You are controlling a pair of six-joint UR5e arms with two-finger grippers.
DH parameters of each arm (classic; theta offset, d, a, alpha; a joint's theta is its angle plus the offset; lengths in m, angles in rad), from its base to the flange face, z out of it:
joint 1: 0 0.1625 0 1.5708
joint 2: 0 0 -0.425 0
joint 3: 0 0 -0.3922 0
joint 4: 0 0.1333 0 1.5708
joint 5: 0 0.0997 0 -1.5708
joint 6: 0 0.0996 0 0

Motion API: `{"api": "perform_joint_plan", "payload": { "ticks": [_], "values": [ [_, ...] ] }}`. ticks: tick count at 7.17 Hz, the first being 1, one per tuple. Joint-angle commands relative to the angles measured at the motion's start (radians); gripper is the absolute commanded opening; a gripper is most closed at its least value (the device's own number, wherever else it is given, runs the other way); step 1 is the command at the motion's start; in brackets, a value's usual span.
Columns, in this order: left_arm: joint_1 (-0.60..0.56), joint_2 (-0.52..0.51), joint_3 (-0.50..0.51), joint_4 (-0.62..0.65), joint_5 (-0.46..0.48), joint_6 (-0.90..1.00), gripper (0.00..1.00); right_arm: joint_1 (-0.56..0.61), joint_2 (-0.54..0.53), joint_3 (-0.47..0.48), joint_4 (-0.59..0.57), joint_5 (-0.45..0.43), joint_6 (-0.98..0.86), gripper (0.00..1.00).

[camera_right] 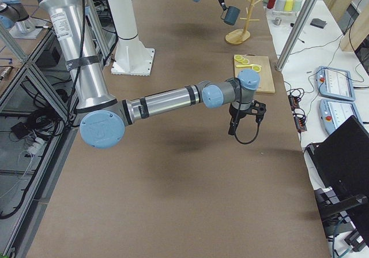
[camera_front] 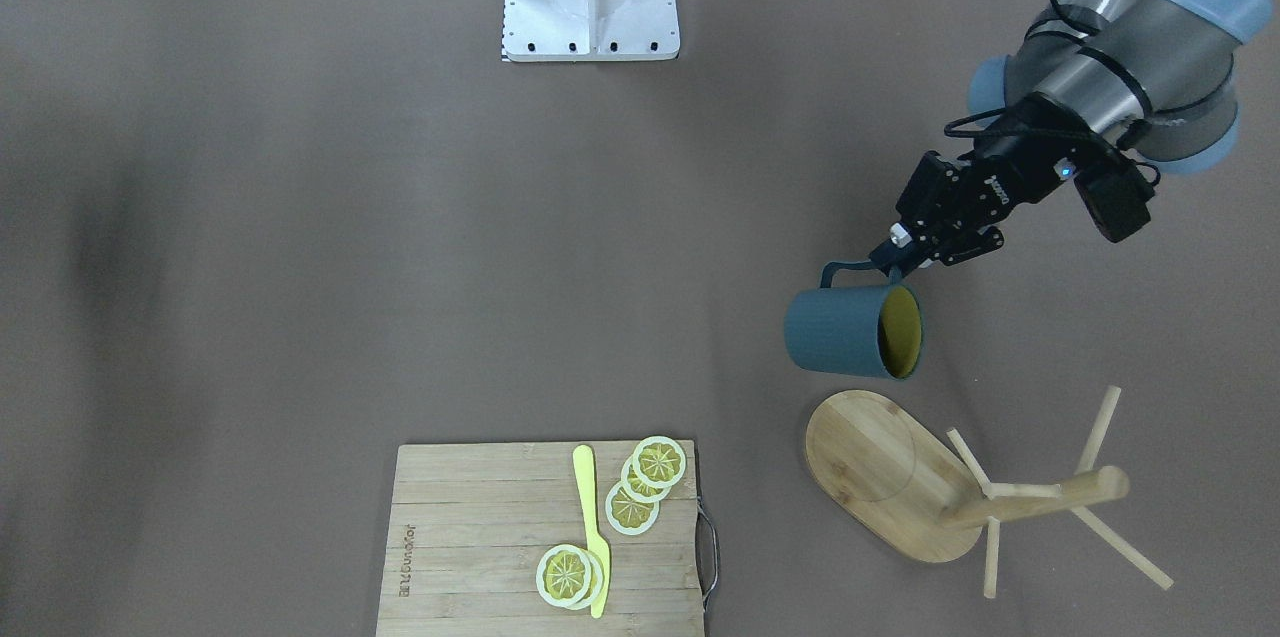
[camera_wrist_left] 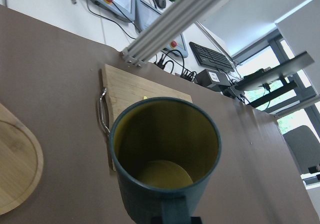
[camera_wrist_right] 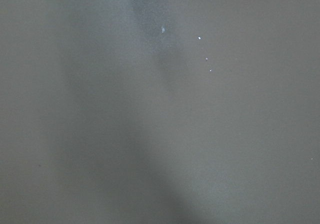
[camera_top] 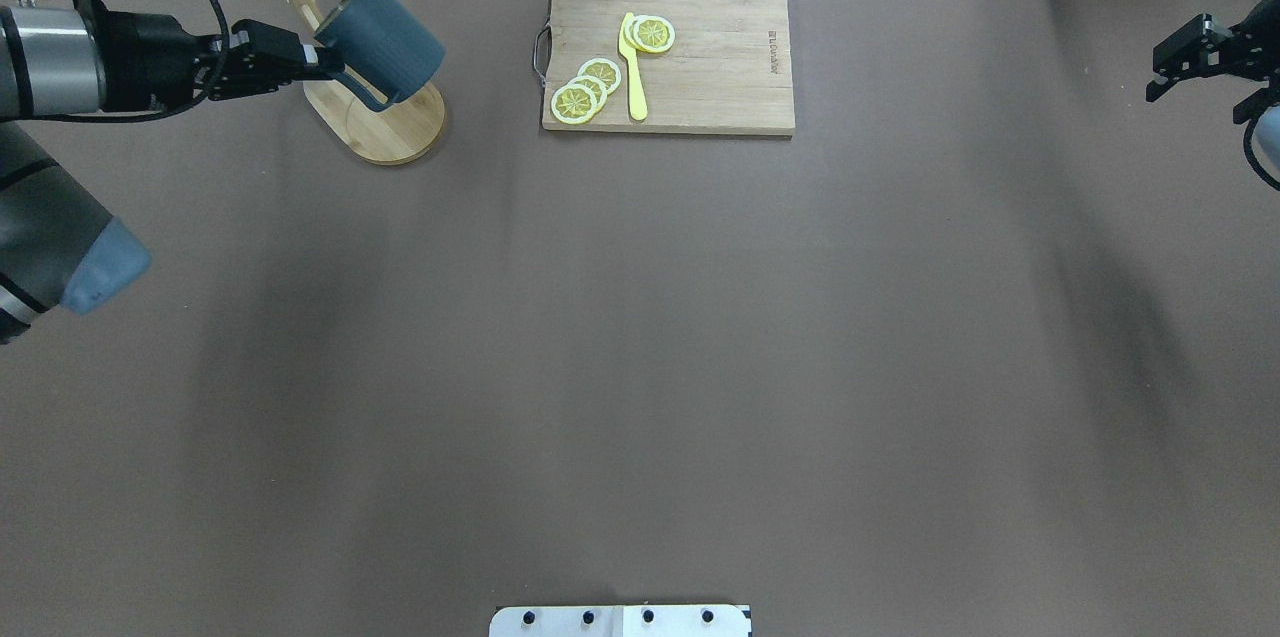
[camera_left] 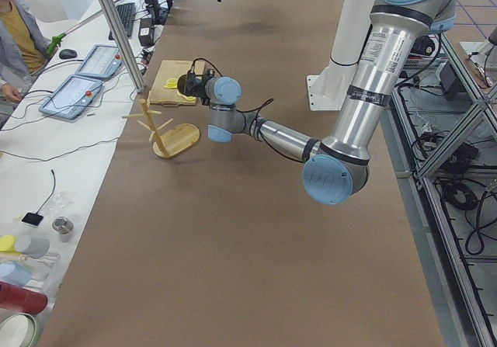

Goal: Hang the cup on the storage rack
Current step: 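Carry the mug with the left gripper toward the wooden mug tree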

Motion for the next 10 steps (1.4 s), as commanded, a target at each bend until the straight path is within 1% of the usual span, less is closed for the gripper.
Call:
{"api": "perform_joint_plan", "payload": {
  "ticks": [1,2,3,4,5,6,7,8,9,10],
  "values": [
    [-0.034,-0.029,0.018,0.000,-0.030,-0.210,0.00,0.001,-0.001,0.008,-0.001,-0.001,0.001,1.00],
    [-0.040,-0.044,0.036,-0.008,-0.030,-0.315,0.00,0.001,-0.002,0.008,-0.001,-0.001,0.001,1.00],
    [-0.041,-0.054,0.058,-0.016,-0.031,-0.361,0.00,0.001,-0.004,0.008,-0.001,-0.007,0.001,1.00],
    [-0.040,-0.107,0.090,-0.019,-0.031,-0.473,0.00,0.001,-0.011,0.006,0.001,-0.024,0.000,1.00],
    [-0.041,-0.153,0.139,-0.080,-0.014,-0.623,0.00,-0.001,-0.014,0.006,0.002,-0.029,0.000,1.00],
    [-0.040,-0.157,0.197,-0.205,0.039,-0.729,0.00,-0.001,-0.014,0.006,0.002,-0.030,0.001,1.00],
    [-0.040,-0.157,0.247,-0.288,0.055,-0.786,0.00,-0.001,-0.014,0.008,0.002,-0.030,0.001,1.00],
    [-0.040,-0.157,0.253,-0.307,0.082,-0.843,0.00,0.001,-0.014,0.009,0.002,-0.029,0.001,1.00],
    [-0.040,-0.157,0.263,-0.365,0.161,-0.953,0.00,0.001,-0.014,0.012,0.002,-0.030,0.001,1.00],
    [-0.035,-0.157,0.339,-0.499,0.224,-1.050,0.00,0.001,-0.013,0.015,0.002,-0.029,0.001,1.00]
  ]
}}
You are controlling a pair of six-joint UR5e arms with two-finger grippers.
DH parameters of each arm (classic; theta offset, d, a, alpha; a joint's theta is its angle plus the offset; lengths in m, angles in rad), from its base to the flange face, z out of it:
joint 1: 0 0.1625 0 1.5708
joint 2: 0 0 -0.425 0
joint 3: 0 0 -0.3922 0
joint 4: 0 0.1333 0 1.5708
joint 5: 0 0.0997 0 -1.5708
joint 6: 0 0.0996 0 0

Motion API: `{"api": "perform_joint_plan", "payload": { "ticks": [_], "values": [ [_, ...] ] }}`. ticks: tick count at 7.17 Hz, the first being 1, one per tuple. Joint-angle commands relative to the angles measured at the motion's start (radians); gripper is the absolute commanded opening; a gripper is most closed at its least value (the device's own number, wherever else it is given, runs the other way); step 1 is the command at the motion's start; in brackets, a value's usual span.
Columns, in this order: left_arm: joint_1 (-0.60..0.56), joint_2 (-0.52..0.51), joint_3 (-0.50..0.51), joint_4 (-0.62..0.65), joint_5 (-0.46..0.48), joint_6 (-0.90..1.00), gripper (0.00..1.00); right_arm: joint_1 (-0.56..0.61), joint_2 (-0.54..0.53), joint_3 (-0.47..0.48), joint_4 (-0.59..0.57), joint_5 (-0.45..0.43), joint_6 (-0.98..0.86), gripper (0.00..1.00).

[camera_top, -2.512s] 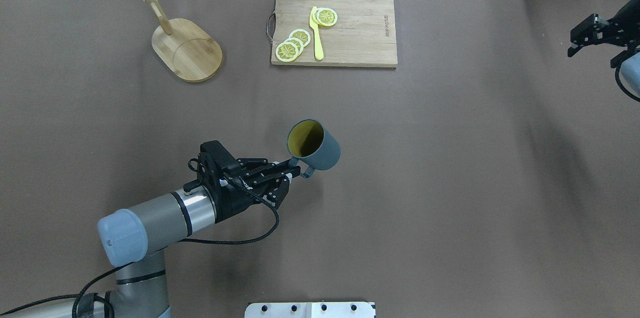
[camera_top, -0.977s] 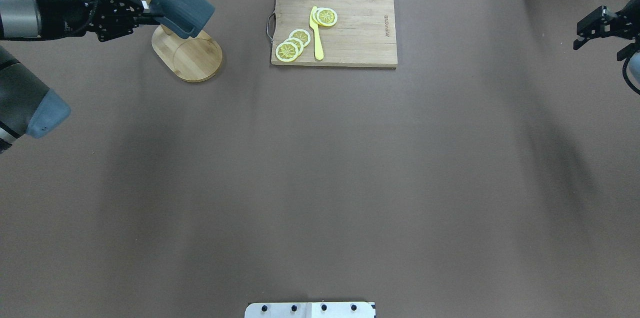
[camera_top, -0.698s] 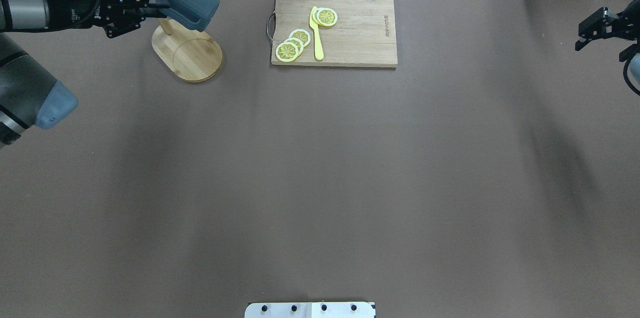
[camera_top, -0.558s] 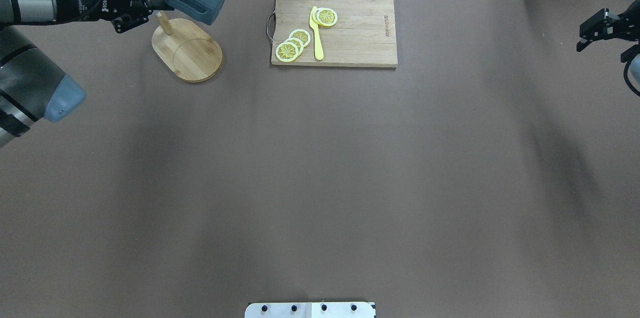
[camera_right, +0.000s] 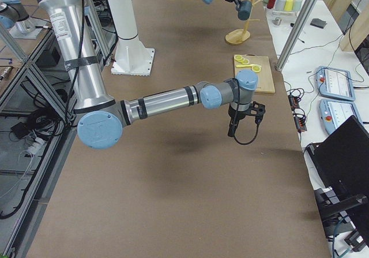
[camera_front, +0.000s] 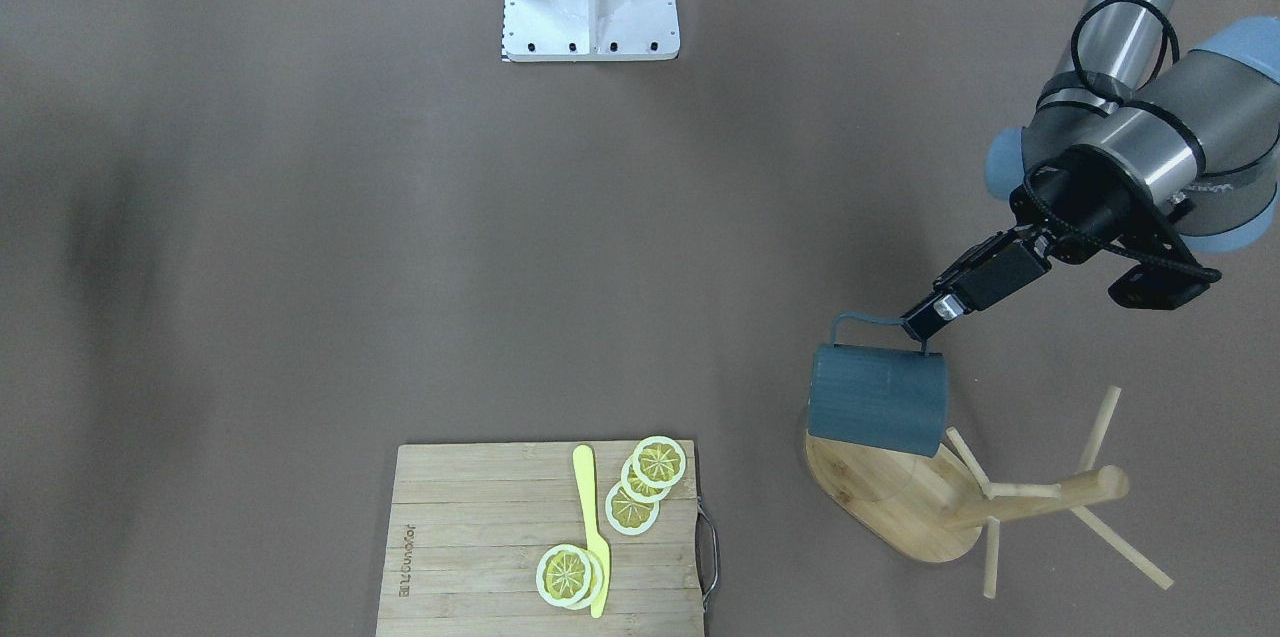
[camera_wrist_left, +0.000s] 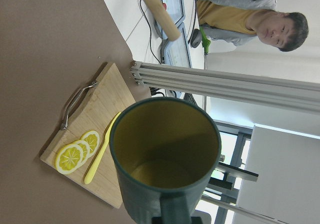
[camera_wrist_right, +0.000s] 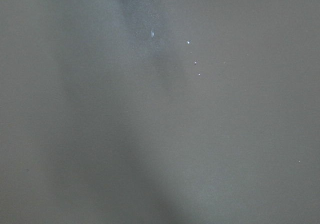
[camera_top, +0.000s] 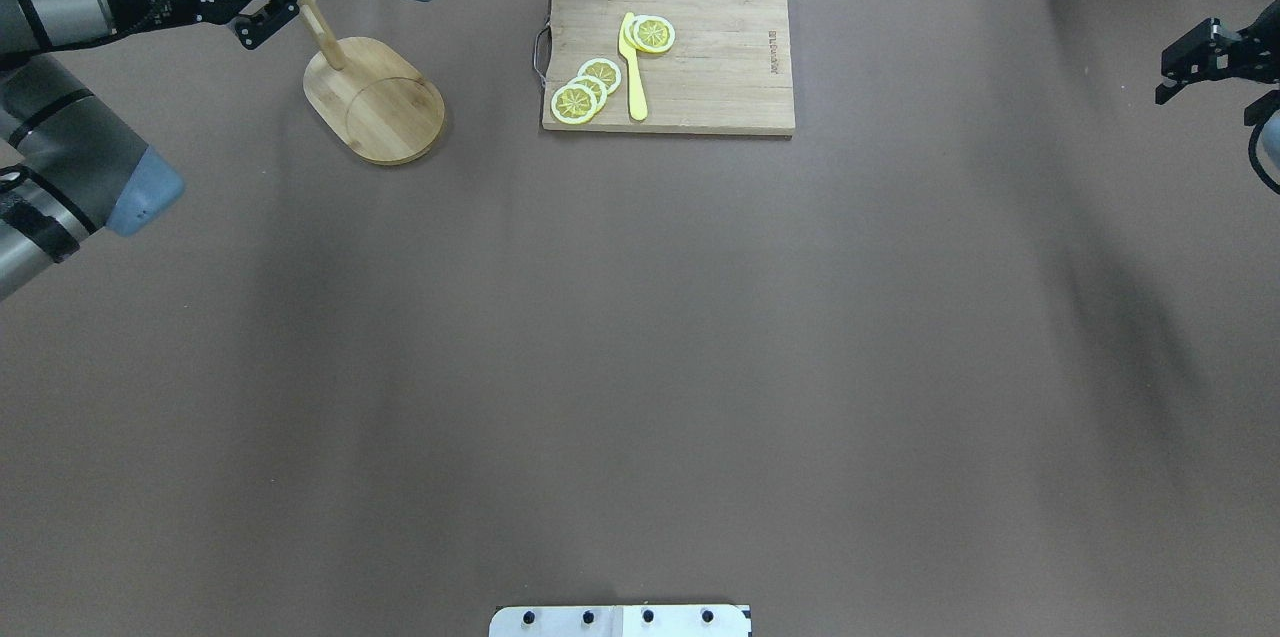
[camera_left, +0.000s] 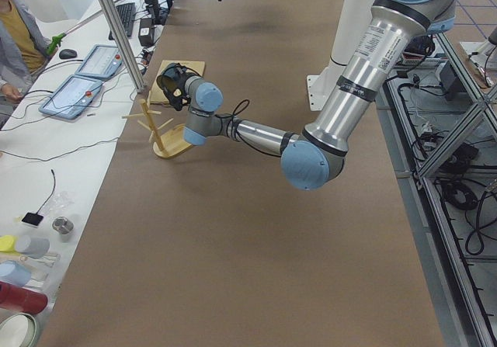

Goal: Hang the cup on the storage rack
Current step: 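Carry the mug with the left gripper toward the wooden mug tree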

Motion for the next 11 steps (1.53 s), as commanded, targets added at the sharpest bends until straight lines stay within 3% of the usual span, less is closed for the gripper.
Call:
{"api": "perform_joint_plan", "payload": {
  "ticks": [1,3,5,9,11],
  "values": [
    [0.005,0.000,0.098,-0.181,0.118,-0.145,0.00,0.000,0.000,0.010,0.000,0.001,0.002,1.00],
    [0.012,-0.016,0.115,-0.183,0.180,-0.192,0.00,0.000,-0.002,0.022,-0.006,0.001,0.005,1.00],
    [0.015,-0.063,0.149,-0.183,0.180,-0.194,0.00,0.000,-0.002,0.022,-0.008,0.001,0.006,1.00],
    [0.060,-0.065,0.154,-0.203,0.183,-0.182,0.00,0.000,-0.006,0.022,-0.008,0.001,0.009,1.00],
    [0.058,-0.062,0.189,-0.274,0.280,-0.198,0.00,0.000,-0.008,0.022,-0.008,-0.001,0.009,1.00]
  ]
}}
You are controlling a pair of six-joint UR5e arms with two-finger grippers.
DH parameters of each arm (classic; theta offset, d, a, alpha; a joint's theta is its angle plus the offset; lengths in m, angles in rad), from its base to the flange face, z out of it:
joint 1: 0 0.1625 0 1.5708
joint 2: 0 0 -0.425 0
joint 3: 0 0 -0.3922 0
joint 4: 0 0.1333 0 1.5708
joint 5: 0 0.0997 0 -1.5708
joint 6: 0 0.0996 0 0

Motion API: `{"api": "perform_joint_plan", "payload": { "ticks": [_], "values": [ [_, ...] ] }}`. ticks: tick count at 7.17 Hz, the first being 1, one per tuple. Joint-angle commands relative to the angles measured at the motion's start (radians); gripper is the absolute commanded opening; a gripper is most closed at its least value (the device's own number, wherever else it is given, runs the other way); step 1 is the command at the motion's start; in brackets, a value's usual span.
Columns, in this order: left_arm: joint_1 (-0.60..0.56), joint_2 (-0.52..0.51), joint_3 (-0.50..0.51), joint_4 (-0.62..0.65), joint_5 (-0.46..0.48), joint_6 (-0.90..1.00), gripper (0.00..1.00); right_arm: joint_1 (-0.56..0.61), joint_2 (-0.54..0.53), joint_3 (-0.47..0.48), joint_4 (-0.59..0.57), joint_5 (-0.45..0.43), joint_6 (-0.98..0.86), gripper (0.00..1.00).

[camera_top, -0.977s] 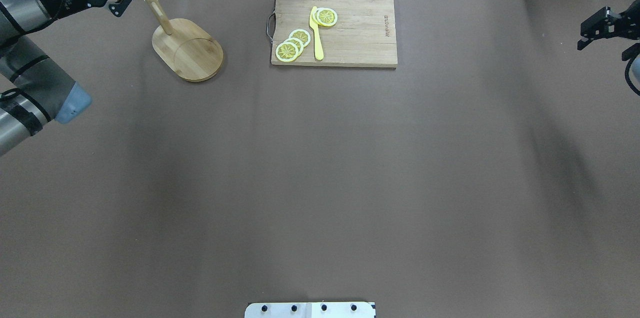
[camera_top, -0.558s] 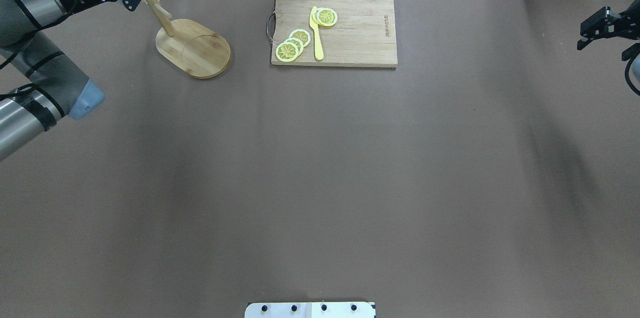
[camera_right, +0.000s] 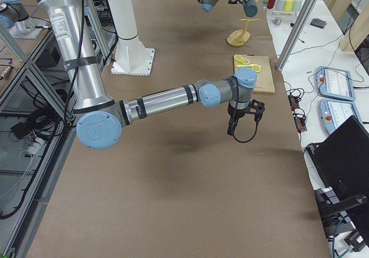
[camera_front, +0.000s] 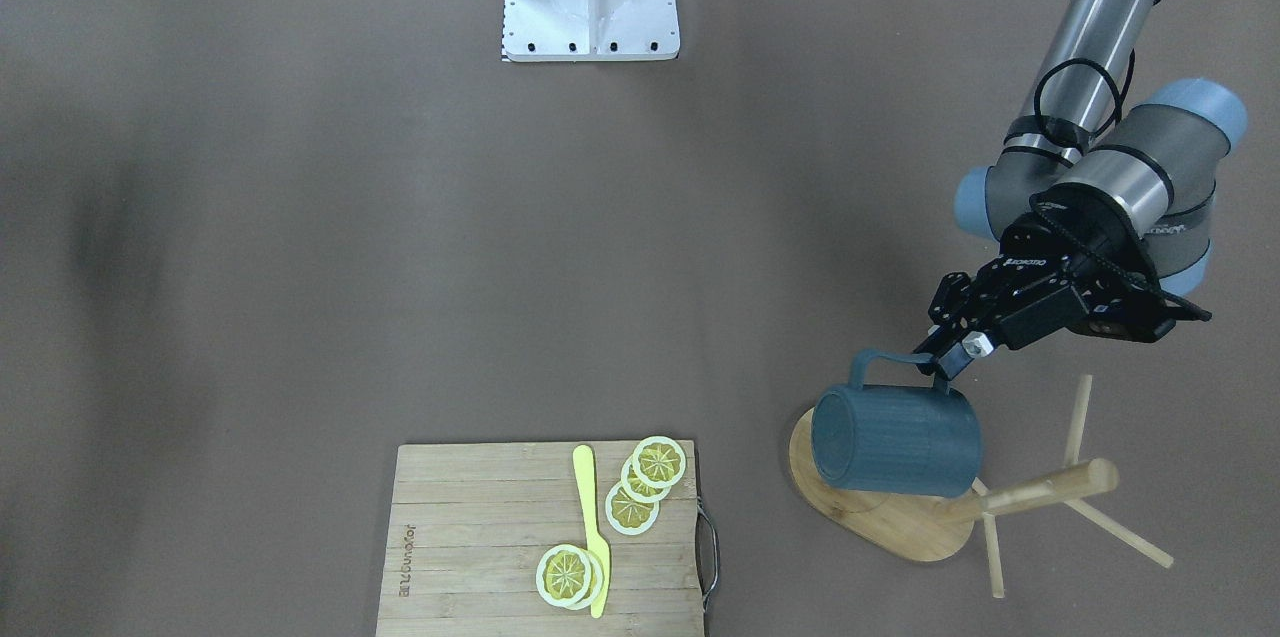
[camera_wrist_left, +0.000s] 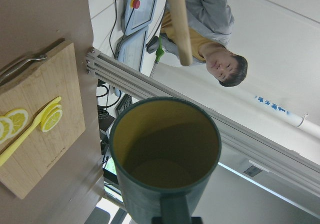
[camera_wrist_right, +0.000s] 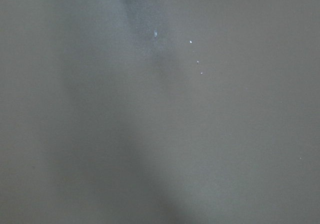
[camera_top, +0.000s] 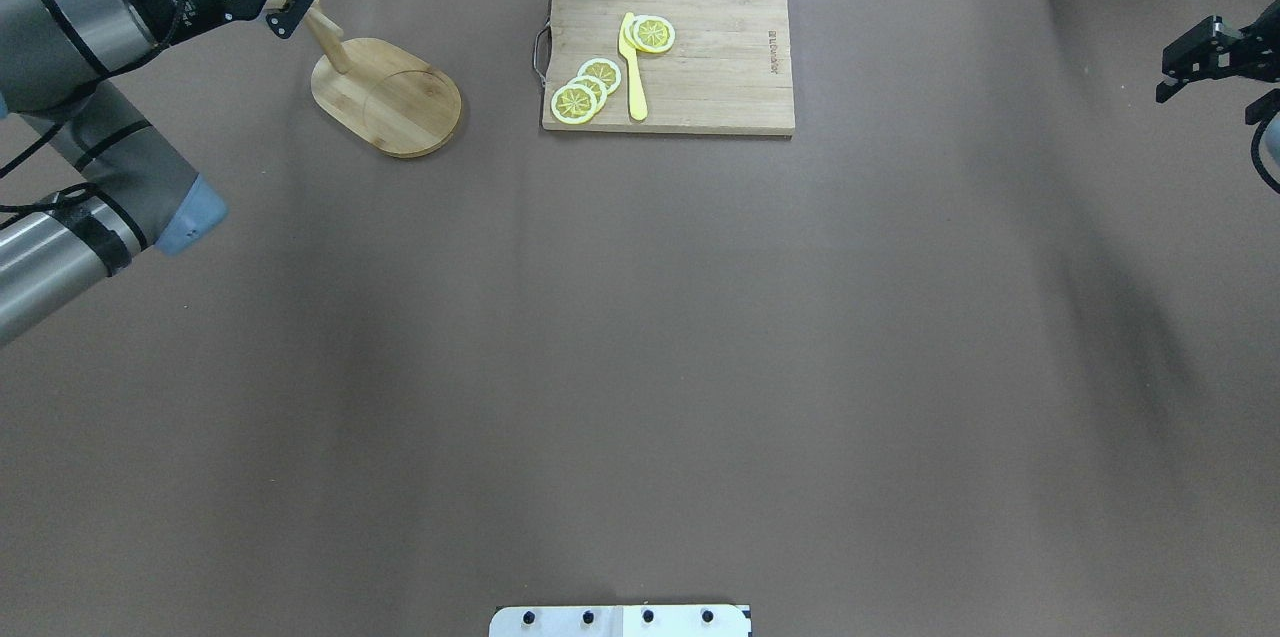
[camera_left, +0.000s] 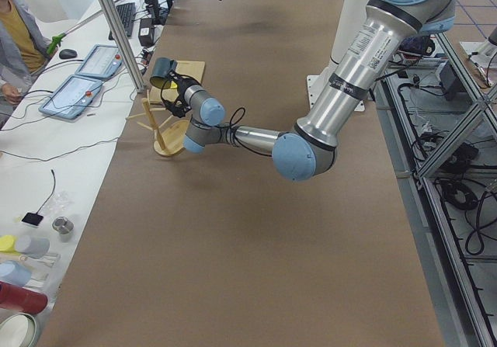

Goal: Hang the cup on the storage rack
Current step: 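Carry the mug with the left gripper toward the wooden mug tree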

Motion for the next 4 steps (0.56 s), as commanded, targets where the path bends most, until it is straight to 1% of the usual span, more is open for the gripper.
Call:
{"api": "perform_joint_plan", "payload": {
  "ticks": [1,4],
  "values": [
    [0.001,0.006,0.032,-0.067,0.114,-0.084,0.00,0.000,-0.001,0.000,0.000,0.001,0.000,1.00],
    [0.007,-0.003,0.047,-0.064,0.132,-0.083,0.00,0.000,-0.001,0.002,0.000,0.001,0.000,1.00]
  ]
}}
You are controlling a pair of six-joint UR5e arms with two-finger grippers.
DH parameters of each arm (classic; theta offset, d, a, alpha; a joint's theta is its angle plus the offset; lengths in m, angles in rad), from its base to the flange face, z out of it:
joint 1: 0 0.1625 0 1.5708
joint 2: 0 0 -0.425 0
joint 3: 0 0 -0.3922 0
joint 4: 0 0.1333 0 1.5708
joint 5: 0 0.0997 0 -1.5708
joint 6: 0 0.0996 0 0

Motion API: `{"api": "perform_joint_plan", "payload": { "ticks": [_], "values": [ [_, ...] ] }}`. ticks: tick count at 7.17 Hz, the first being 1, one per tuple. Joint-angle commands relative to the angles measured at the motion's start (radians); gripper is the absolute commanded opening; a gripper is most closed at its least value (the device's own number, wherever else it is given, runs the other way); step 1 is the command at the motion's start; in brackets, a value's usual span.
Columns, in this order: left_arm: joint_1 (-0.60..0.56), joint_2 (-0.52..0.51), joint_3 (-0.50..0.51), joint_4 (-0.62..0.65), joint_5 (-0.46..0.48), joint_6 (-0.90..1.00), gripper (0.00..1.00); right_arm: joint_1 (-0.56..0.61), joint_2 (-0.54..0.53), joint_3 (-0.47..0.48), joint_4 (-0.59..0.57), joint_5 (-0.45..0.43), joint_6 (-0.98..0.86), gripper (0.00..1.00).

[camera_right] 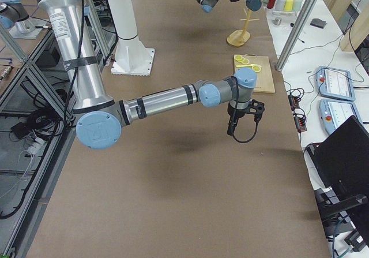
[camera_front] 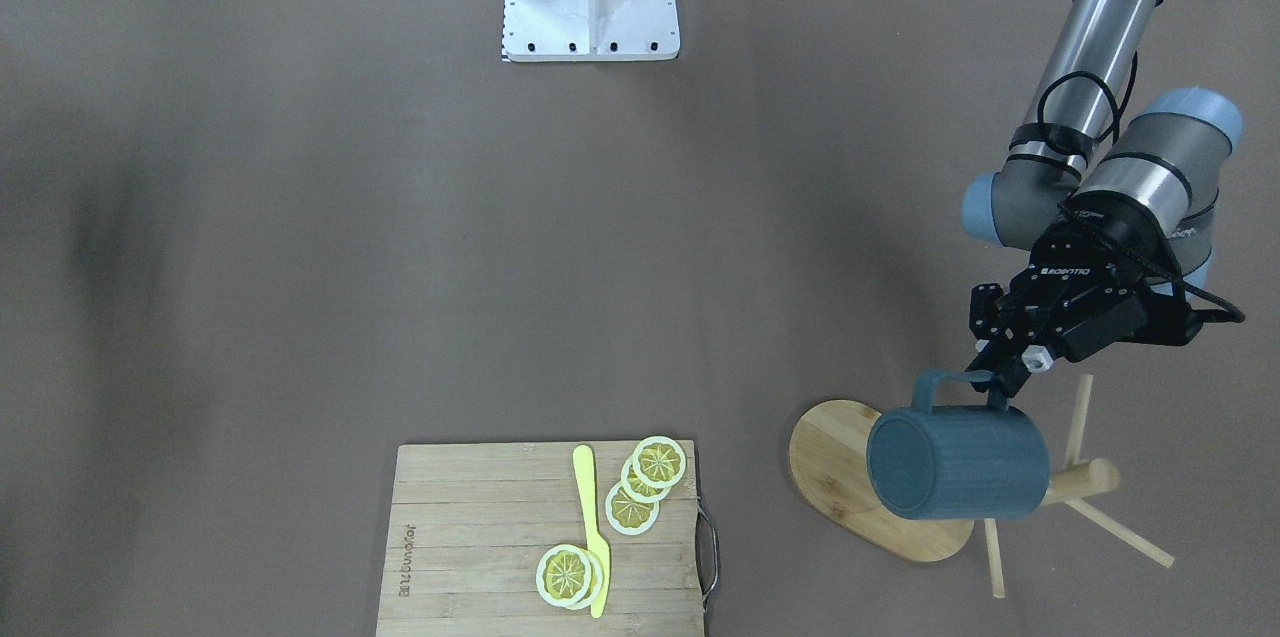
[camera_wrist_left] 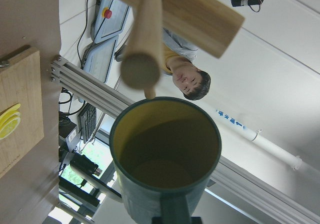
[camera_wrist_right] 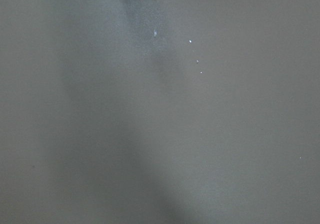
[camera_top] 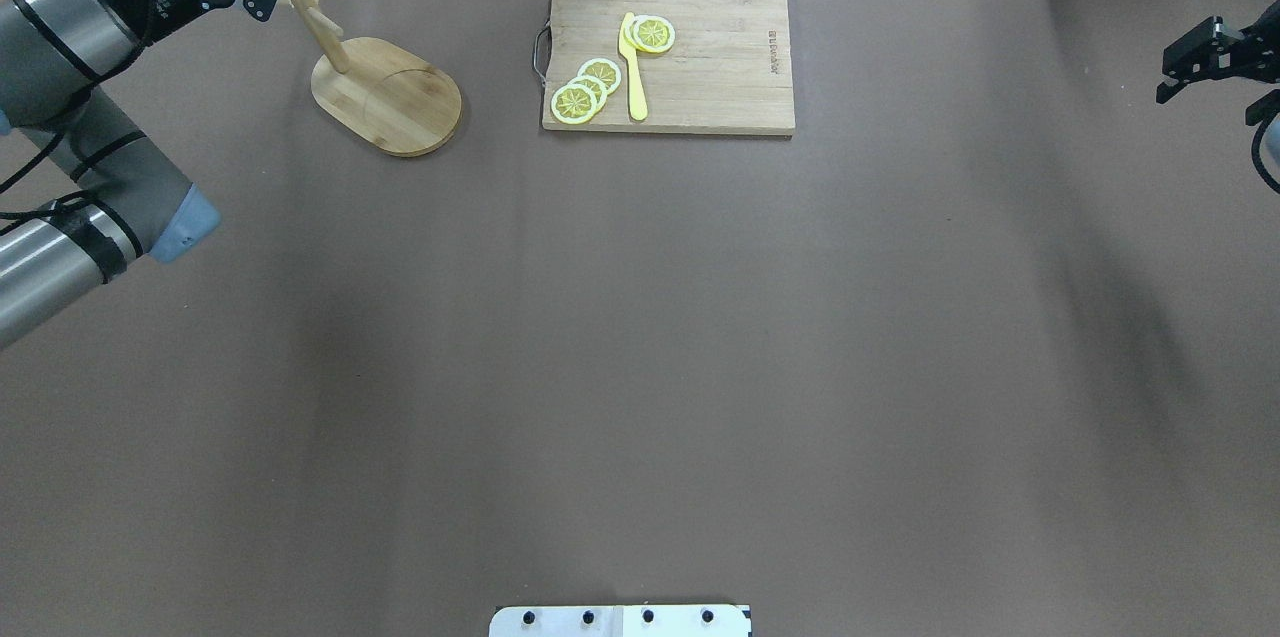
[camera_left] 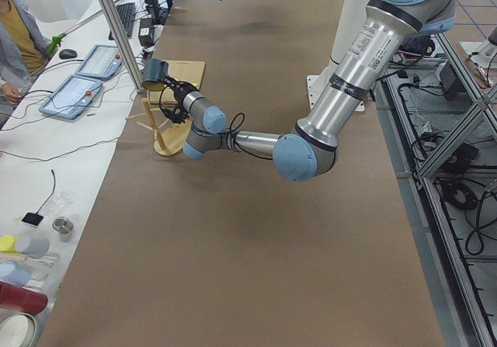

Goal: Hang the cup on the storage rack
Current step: 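Carry the mug with the left gripper toward the wooden mug tree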

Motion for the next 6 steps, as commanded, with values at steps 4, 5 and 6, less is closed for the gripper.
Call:
{"api": "perform_joint_plan", "payload": {
  "ticks": [4,5,6],
  "values": [
    [0.040,-0.024,0.007,0.002,0.060,0.004,0.00,0.000,-0.003,0.003,0.000,0.000,0.000,1.00],
    [0.040,-0.024,0.010,0.002,0.083,0.001,0.00,0.000,-0.005,0.003,0.000,0.000,0.002,1.00],
    [0.040,-0.025,0.016,0.002,0.091,0.001,0.00,0.000,-0.005,0.002,0.000,0.000,0.000,1.00]
  ]
}}
